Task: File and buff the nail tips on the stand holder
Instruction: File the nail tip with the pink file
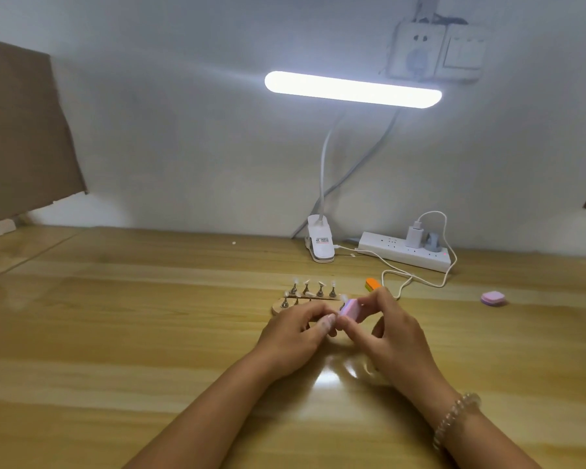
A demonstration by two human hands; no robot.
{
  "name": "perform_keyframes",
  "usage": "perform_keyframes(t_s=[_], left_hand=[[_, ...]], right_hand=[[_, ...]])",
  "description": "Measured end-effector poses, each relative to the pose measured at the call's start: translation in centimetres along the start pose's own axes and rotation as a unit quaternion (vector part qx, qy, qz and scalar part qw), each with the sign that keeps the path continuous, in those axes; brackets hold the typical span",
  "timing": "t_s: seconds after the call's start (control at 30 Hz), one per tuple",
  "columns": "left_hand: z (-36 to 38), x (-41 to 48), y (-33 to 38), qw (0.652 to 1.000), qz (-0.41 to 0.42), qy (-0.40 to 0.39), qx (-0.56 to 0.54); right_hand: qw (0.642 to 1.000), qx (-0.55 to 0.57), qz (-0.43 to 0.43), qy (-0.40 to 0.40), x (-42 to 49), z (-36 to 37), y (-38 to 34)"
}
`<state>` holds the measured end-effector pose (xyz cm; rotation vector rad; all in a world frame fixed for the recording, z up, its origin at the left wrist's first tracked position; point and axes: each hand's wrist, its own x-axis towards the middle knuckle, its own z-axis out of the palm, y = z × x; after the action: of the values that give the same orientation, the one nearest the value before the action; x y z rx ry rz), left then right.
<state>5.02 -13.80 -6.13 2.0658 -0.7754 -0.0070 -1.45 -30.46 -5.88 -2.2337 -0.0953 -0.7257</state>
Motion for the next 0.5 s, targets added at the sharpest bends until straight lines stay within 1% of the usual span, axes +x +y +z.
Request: perform_keyframes(t_s=[0.07,0.1,0.13,0.2,0.23,0.3,0.33,0.37,0.43,0.5], left_hand=[[-0.06,-0.03,0.05,1.0,0.001,0.003,-0.019],[-0.13,-0.01,0.05,1.0,-0.001,0.005,-0.026],[-0.15,0.01,0.04,1.0,-0.002,0.005,-0.028],[-0.12,0.04,0.04,1.0,-0.002,-0.001,-0.022],[-0.13,0.02,0.04,1.0,-0.001,-0.004,-0.021],[-0.21,-0.03,0.05,1.0,0.001,-0.005,-0.026],[-0.3,-0.03,0.09,1.0,-0.001,-0.004,-0.027],[-0.32,-0.05,0.09,1.0,-0.004,-0.003,-0.026],[-0.3,-0.03,0.03,1.0,-0.006,-0.005,-0.027],[-0.3,-0.01,-0.12,1.0,-0.003,-0.006,-0.025]], right_hand=[[0.998,0.01,-0.038,-0.047,-0.33,0.23,-0.25],[0.997,0.028,-0.038,-0.06,-0.36,0.29,-0.34],[0.998,0.037,-0.024,-0.051,-0.26,0.25,-0.22],[1.0,0.024,-0.002,-0.008,-0.04,0.04,0.13],[1.0,0.01,-0.01,-0.009,-0.05,0.0,0.19],[0.998,0.009,-0.038,-0.05,-0.32,0.22,-0.02],[0.997,0.018,-0.037,-0.061,-0.36,0.3,-0.05],[0.998,0.024,-0.024,-0.053,-0.24,0.33,0.01],[1.0,0.02,-0.006,-0.013,0.02,0.17,0.23],[1.0,0.015,-0.012,-0.022,-0.03,0.15,0.28]])
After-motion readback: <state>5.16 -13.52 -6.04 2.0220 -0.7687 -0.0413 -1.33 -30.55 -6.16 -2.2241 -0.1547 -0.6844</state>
